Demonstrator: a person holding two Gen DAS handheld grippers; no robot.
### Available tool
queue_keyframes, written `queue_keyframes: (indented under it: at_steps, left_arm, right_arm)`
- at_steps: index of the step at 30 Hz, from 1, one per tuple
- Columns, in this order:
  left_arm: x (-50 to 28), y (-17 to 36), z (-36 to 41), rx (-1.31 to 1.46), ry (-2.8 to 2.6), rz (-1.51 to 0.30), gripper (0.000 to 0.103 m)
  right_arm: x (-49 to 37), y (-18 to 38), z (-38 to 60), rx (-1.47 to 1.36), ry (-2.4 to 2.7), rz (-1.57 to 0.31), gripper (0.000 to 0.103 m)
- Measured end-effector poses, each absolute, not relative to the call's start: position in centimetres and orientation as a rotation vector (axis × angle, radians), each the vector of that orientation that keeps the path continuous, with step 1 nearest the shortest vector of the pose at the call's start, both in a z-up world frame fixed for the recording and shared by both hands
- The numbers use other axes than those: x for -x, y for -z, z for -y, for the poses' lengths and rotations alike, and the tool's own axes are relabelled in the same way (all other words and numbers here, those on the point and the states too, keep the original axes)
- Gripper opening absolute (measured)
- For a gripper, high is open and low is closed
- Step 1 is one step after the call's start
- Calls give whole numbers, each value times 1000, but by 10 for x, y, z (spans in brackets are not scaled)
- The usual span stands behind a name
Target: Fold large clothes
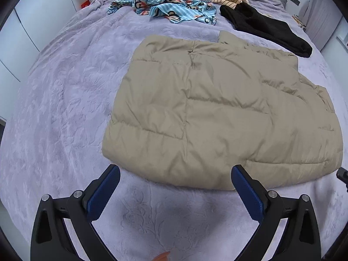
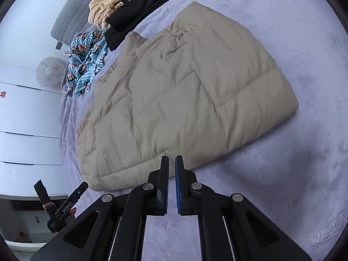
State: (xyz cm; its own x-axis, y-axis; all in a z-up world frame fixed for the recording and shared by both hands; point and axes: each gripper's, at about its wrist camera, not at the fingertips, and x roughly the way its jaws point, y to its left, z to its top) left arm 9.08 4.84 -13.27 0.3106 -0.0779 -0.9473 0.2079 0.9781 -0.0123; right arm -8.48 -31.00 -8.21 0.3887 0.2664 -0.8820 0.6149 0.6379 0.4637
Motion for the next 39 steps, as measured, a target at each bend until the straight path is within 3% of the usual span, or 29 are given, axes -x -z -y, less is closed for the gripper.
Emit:
queue_keyframes:
  at_steps: [5,6,7,9,10,17,21,27,39]
  left_arm:
    - [-82,138,-58,-108,162,-1256,102]
    - [-81,140,-59,-108,159,-1257,102]
    - [-80,141,-60,-108,158,-1259,102]
    - [-79,145,-62,-102,156,-1264,102]
    - [-79,147,-63,-98,158,-1266,102]
    - [-81,164,-63,-86,155,-1293,102]
    - [-82,167,-64,-54,171,-1297,102]
    - [-92,172,-86,264,298,-1341,102]
    - [-108,191,-124,458,282,-1346,102]
  right_arm:
    - [101,101,310,-979,283,-1188,8]
    - [103,104,310,-991,283,-1185,16]
    - [103,108,311,-1001,286,-1180,25]
    - [103,115,312,-1028,287,-1160,92]
    - [104,117,312,-1044,285,-1135,95]
    - [104,135,313,-1127,272,-1098,96]
    - [105,141,311,-1166,248,-1076,103]
    - [101,141,313,-1193,226,-1003,103]
    - [88,158,328,-1325,188,-958,103]
